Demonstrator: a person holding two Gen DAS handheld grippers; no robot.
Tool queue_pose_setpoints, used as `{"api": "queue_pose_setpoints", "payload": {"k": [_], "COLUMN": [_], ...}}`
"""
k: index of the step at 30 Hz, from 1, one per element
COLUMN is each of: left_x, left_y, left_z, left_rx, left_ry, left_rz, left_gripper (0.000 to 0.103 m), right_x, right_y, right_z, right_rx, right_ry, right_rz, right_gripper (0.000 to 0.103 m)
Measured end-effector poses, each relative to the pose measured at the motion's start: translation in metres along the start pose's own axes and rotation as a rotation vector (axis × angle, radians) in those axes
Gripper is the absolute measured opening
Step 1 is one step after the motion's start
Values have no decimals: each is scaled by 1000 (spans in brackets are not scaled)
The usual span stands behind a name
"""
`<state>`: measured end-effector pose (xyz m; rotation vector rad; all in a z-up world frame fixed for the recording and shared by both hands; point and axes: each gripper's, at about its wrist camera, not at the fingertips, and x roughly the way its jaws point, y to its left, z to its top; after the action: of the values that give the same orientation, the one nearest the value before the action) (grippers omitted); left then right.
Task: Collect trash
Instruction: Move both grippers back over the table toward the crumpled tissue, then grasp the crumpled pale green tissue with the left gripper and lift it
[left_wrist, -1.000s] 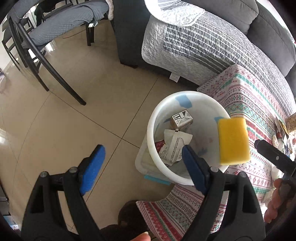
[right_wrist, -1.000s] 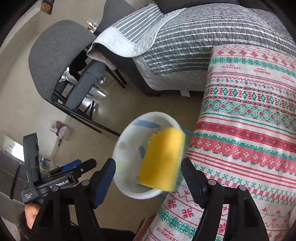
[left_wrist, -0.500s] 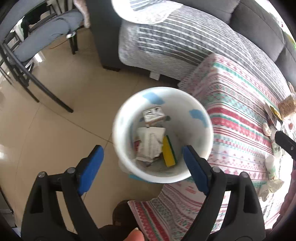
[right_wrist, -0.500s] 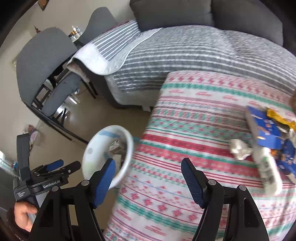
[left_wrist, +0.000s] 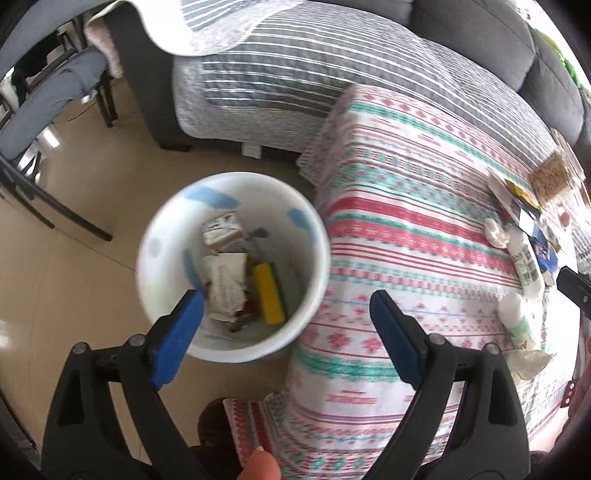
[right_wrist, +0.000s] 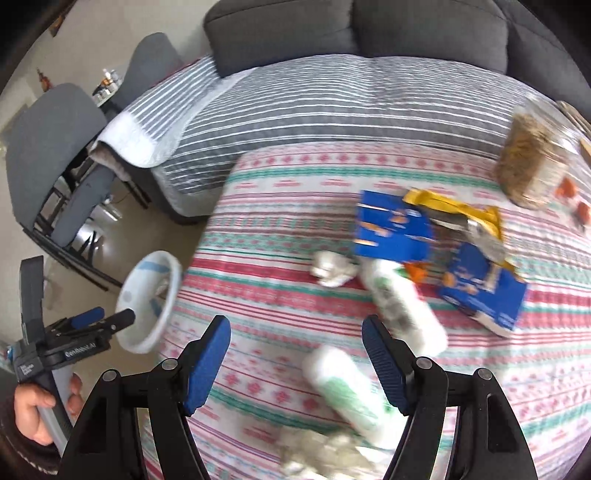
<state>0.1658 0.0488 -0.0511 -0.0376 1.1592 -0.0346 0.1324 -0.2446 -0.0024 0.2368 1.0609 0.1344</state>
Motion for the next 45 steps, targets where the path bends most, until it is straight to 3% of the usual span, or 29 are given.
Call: {"api": "queue_pose_setpoints", "payload": {"k": [6,15,29,36,42,45], "left_x": [0,-4,-5,4,17,20], "left_y": [-38,-75,-152,-182,-192,-196], "left_z": [-4,-23,-53,-69,-71,-72], "left_rx": [71,174,355,395,382,389], "left_ry": [2,12,77,153,198,203], "left_rz": [-33,-74,-254,-390,-442,-443], "left_gripper": [91,92,92,90,67,46], "right_x": [-14,-19,-41,-45,-49,-50], "right_y": [-36,-51,-109,-124,-135,-140], "right_z": [-20,-57,-74,-75,-75,-74], "right_rx": [3,-25,95,131,169,177], "right_ry": [30,108,101,97,85,82], "right_rz": [-39,-31,-84,-112,-119,-121], "right_gripper": [75,75,75,75,75,75]}}
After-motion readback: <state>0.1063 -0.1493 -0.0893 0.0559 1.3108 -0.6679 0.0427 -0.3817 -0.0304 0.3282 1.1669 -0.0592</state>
